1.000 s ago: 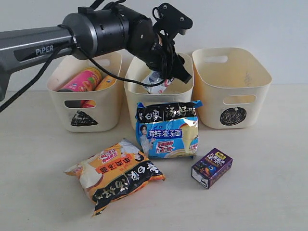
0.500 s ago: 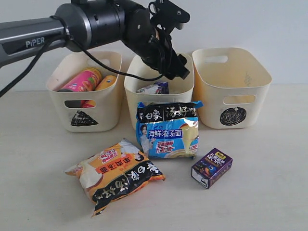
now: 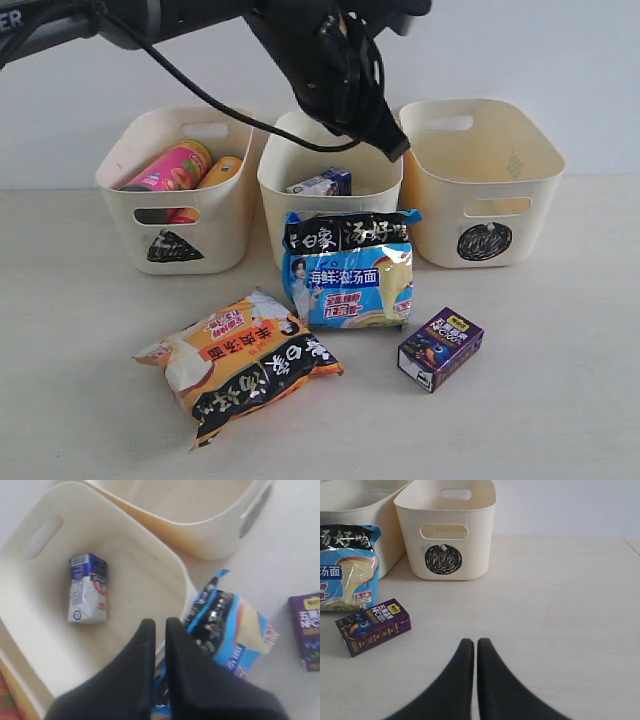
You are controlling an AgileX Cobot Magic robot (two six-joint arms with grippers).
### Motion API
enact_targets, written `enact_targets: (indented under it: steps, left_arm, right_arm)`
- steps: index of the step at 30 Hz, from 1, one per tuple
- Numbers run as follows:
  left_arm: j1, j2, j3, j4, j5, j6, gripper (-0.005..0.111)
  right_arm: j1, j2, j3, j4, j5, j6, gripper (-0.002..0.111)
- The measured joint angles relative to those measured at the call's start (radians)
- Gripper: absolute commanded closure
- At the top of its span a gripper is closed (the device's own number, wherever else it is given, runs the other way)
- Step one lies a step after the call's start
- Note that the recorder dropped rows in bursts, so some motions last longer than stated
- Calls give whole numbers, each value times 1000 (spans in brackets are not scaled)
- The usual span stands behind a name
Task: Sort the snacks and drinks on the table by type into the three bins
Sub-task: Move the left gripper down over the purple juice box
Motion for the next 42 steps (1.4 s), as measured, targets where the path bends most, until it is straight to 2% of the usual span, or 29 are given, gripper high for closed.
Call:
enact_targets:
  steps: [6, 9, 14, 17, 22, 24, 25, 26, 27, 28, 31, 33, 34, 36, 42]
  left_arm:
    - [-99, -12, 0, -5, 97, 23, 102]
    - [-136, -12, 0, -67, 146, 42, 102]
    - [-141, -12, 0, -262, 225, 120, 102]
    - [-141, -12, 4, -321, 275, 142, 102]
    - [-141, -12, 120, -368, 294, 180, 102]
    - [-141, -12, 185, -403, 247, 182, 101]
    - [-141, -12, 220, -422, 214, 189, 97]
    - [-141, -12, 237, -430, 198, 196, 87]
    - [-145, -12, 262, -436, 174, 208, 72]
    - [-148, -13, 284, -441, 149, 217, 63]
    - [-150, -13, 304, -445, 120, 224, 26]
    - [-150, -13, 311, -447, 101, 224, 7]
    - [-150, -13, 318, -448, 94, 224, 3]
    - [-150, -13, 325, -448, 85, 224, 1]
    - [-150, 41, 324, -452, 20, 174, 14]
  right_arm:
    - [0, 0, 0, 0, 0, 0, 108]
    - [0, 0, 0, 0, 0, 0, 108]
    - [0, 0, 0, 0, 0, 0, 108]
    - [0, 0, 0, 0, 0, 0, 108]
    - [0, 0, 0, 0, 0, 0, 108]
    - [0, 0, 0, 0, 0, 0, 108]
    - [0, 0, 0, 0, 0, 0, 108]
    - [0, 0, 0, 0, 0, 0, 108]
    - [0, 0, 0, 0, 0, 0, 108]
    - [0, 0, 0, 0, 0, 0, 108]
    - [0, 0, 0, 0, 0, 0, 108]
    - [0, 0, 0, 0, 0, 0, 108]
    - [0, 0, 0, 0, 0, 0, 108]
    - [0, 0, 0, 0, 0, 0, 108]
    - [0, 0, 0, 0, 0, 0, 108]
